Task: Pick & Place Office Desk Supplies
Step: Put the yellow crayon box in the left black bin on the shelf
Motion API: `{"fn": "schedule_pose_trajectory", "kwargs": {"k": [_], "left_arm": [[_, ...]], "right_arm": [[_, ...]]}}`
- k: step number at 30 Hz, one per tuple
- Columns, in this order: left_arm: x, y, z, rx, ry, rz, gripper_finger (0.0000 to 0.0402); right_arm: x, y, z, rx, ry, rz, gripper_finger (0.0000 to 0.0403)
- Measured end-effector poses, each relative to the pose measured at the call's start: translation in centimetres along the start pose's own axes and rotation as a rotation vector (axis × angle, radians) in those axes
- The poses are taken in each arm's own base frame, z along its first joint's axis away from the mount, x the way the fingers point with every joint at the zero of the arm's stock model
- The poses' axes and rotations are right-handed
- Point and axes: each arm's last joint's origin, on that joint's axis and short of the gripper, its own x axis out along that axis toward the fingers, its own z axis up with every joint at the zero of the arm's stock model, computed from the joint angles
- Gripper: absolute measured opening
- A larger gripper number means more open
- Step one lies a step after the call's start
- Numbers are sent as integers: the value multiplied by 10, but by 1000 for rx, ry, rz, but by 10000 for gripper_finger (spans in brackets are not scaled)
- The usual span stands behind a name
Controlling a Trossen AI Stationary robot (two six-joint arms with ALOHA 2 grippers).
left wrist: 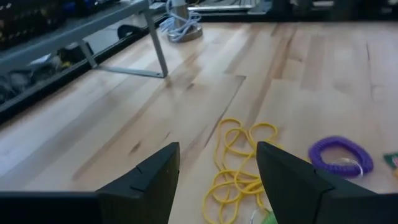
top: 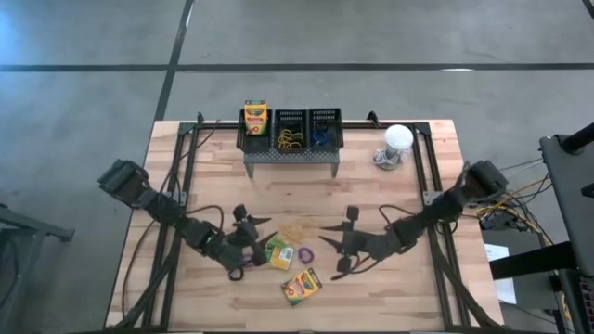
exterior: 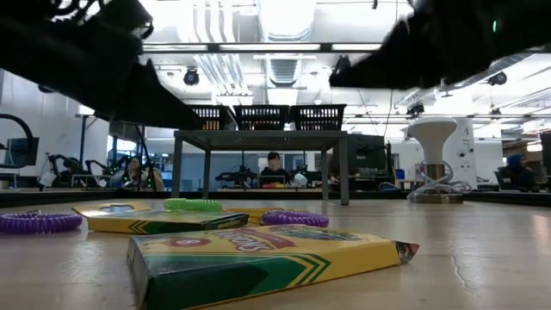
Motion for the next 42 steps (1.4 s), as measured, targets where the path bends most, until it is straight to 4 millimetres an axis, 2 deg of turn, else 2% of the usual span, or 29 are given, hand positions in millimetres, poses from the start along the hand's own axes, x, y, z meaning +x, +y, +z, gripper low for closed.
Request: {"fn": "schedule_pose_trajectory", "kwargs": {"k": [5, 11, 18, 24, 29, 37, 42], "left_arm": [[6, 2, 3, -66, 29, -40, 218], [4, -4, 4, 32, 63, -156, 218], [-5, -11, 0, 148, 183, -227, 218], [-18, -24, 12, 197, 284, -213, 218], [-26, -30, 14, 222, 290, -234, 218], [-27, -26, 5, 178, 329, -234, 218], [-36, -39, 13, 199, 367, -385, 216]], "right_arm": [[14, 3, -21, -1, 35, -24, 93], [34, 12, -26, 28, 57, -33, 85], [57, 34, -13, 120, 23, 79, 103], [71, 45, 6, 106, 44, 155, 142], [66, 39, 25, 90, 161, 138, 178], [61, 34, 14, 186, 245, 184, 218], [68, 30, 13, 245, 263, 278, 243]]}}
